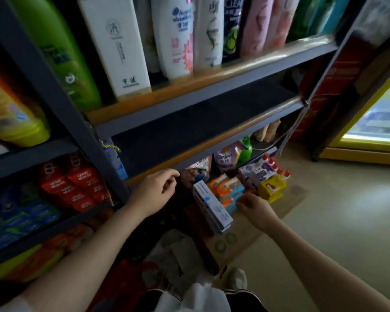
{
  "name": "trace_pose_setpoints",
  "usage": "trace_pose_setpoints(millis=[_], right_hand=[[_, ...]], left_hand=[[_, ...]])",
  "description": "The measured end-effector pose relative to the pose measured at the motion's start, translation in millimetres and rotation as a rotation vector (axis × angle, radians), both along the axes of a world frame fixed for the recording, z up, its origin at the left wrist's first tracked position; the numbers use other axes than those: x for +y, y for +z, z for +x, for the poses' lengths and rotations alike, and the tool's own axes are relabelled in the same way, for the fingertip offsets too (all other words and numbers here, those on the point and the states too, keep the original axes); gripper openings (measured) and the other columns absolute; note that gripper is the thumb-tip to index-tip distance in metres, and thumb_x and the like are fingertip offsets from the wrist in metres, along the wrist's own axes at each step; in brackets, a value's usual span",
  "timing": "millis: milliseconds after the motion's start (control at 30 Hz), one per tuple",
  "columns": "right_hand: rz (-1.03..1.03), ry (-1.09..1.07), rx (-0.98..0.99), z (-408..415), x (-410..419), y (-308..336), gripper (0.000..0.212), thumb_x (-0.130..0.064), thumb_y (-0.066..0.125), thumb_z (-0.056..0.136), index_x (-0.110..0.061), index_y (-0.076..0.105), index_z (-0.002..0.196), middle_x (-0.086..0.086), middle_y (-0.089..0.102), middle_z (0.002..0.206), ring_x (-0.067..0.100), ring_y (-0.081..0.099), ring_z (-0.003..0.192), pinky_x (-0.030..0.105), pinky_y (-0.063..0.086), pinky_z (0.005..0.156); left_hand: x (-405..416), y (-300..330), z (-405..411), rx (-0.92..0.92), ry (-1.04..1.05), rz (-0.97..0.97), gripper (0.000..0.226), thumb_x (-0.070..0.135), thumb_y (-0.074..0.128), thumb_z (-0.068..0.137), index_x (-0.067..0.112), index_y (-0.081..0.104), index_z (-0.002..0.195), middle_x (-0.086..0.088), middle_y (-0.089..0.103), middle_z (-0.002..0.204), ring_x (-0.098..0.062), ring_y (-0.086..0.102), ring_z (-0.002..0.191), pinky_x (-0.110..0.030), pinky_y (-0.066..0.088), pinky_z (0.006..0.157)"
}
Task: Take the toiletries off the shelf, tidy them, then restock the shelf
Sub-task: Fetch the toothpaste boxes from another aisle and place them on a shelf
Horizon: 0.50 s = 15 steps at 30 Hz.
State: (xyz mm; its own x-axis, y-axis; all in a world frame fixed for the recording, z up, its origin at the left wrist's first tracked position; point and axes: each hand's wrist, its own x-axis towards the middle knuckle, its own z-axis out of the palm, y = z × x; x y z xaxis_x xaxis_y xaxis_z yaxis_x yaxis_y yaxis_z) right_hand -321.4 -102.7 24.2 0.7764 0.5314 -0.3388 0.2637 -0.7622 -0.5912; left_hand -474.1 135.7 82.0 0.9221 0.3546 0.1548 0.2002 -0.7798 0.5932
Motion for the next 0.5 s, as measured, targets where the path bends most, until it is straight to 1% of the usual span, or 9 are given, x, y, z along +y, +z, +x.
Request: trace_pose_setpoints(millis=[67,133,167,233,300,367,433,467,500], right_hand=[[-0.001,0.152,0.006,22,27,0,0.024,-0.029,0.054,0.092,-0.017,0.06,0.111,0.004,0.065,0.106,0.018,0.059,0.094,0.029,0.045,0.078],[0.013,0.306,0.024,35,57,3,0.025,-0.031,0.052,0.092,-0.017,0.059,0.111,0.005,0.065,0.103,0.021,0.06,0.092,0.03,0.046,0.075],[0.025,0.38,0.028,38,72,5,0.024,-0.031,0.052,0.093,-0.017,0.058,0.112,0.006,0.065,0.102,0.022,0.06,0.092,0.03,0.046,0.073],[0.084,0.525,0.033,36,105,7,0.026,-0.028,0.049,0.094,-0.016,0.057,0.116,0.007,0.064,0.106,0.025,0.059,0.096,0.027,0.04,0.071],[0.176,0.658,0.034,27,137,9,0.029,-0.023,0.049,0.095,-0.012,0.055,0.122,0.011,0.06,0.116,0.027,0.056,0.104,0.024,0.038,0.078],[0.243,0.766,0.034,13,168,10,0.034,-0.017,0.048,0.095,-0.011,0.05,0.128,0.014,0.055,0.125,0.029,0.053,0.111,0.021,0.035,0.082],[0.277,0.854,0.059,-2,199,10,0.042,-0.012,0.046,0.095,-0.012,0.042,0.136,0.014,0.047,0.135,0.029,0.048,0.12,0.02,0.033,0.089],[0.281,0.878,0.074,-9,214,10,0.045,-0.011,0.045,0.095,-0.012,0.038,0.139,0.013,0.042,0.14,0.028,0.044,0.125,0.022,0.033,0.094],[0.271,0.871,0.097,-16,229,9,0.046,-0.009,0.044,0.095,-0.01,0.036,0.14,0.014,0.04,0.142,0.028,0.041,0.128,0.022,0.032,0.096]], left_hand=[[2,-2,-1,0.0,0.129,-0.001,0.022,0.012,0.059,0.088,0.015,0.063,0.11,0.009,0.06,0.088,-0.014,0.061,0.074,-0.037,0.053,0.069],[4,-2,-6,0.013,0.26,0.006,0.023,0.01,0.059,0.088,0.013,0.062,0.11,0.007,0.062,0.088,-0.017,0.062,0.074,-0.037,0.053,0.069],[5,-1,-11,0.013,0.329,0.03,0.024,0.009,0.058,0.088,0.012,0.062,0.111,0.004,0.064,0.092,-0.02,0.063,0.078,-0.036,0.053,0.07],[8,1,-23,-0.001,0.431,0.164,0.026,0.006,0.056,0.086,0.007,0.062,0.111,-0.007,0.063,0.104,-0.027,0.062,0.092,-0.038,0.052,0.08],[10,-2,-38,0.026,0.514,0.365,0.032,0.003,0.059,0.081,0.001,0.061,0.113,-0.018,0.057,0.116,-0.036,0.056,0.105,-0.045,0.047,0.091],[11,-7,-53,0.138,0.595,0.491,0.046,0.003,0.065,0.077,-0.001,0.054,0.122,-0.023,0.045,0.133,-0.042,0.046,0.12,-0.053,0.042,0.099],[13,-10,-64,0.265,0.62,0.576,0.064,0.007,0.067,0.076,0.0,0.043,0.135,-0.024,0.03,0.146,-0.043,0.034,0.131,-0.05,0.03,0.105],[16,-12,-68,0.316,0.62,0.608,0.071,0.008,0.068,0.076,0.0,0.037,0.139,-0.024,0.024,0.149,-0.041,0.029,0.134,-0.047,0.026,0.106],[19,-12,-71,0.354,0.624,0.63,0.075,0.009,0.068,0.076,0.001,0.033,0.142,-0.023,0.021,0.151,-0.039,0.027,0.136,-0.045,0.023,0.107]])
